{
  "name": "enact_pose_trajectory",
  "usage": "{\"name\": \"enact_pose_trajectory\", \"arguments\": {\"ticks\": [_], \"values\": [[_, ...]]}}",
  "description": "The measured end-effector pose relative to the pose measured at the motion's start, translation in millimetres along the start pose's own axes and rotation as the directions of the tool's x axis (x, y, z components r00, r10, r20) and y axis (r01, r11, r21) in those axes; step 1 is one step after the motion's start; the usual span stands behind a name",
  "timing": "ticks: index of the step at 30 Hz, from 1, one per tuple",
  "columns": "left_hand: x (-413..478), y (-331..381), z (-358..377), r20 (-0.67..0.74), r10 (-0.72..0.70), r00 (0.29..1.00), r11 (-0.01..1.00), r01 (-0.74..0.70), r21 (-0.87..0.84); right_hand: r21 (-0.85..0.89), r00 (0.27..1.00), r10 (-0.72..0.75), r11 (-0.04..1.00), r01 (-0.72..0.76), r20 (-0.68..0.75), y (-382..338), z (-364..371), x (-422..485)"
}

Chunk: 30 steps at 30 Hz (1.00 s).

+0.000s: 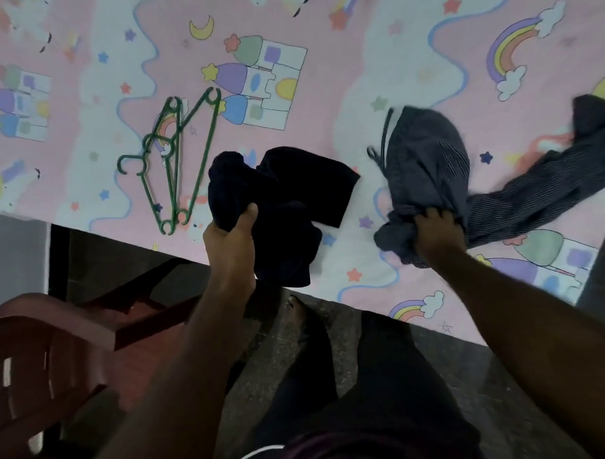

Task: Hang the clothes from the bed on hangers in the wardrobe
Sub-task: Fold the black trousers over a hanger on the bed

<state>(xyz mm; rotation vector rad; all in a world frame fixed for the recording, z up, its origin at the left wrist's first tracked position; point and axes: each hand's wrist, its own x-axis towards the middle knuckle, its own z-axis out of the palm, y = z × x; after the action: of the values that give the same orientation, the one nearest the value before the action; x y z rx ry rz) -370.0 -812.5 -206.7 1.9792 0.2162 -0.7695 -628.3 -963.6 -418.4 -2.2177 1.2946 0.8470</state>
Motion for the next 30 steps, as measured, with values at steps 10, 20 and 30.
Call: {"name": "enact_pose_trajectory", "arguments": {"ticks": [10, 20, 30], "values": [[-25, 14, 27, 0.069, 0.002, 0.998, 1.0, -0.002, 0.0, 0.854, 0.805, 0.593, 0.428, -0.297, -0.017, 76, -1, -84], [-46, 33, -14, 0.275, 0.087, 0.957, 0.983, -0.128, 0.134, 0.74, 0.916, 0.4, 0.626, -0.245, -0.036, -2, -46, -121], [-62, 51, -111, 0.701, 0.544, 0.461, 0.385, -0.88, 0.279, 0.968, 0.935, -0.264, 0.021, 0.252, -0.237, -243, -201, -243]]}}
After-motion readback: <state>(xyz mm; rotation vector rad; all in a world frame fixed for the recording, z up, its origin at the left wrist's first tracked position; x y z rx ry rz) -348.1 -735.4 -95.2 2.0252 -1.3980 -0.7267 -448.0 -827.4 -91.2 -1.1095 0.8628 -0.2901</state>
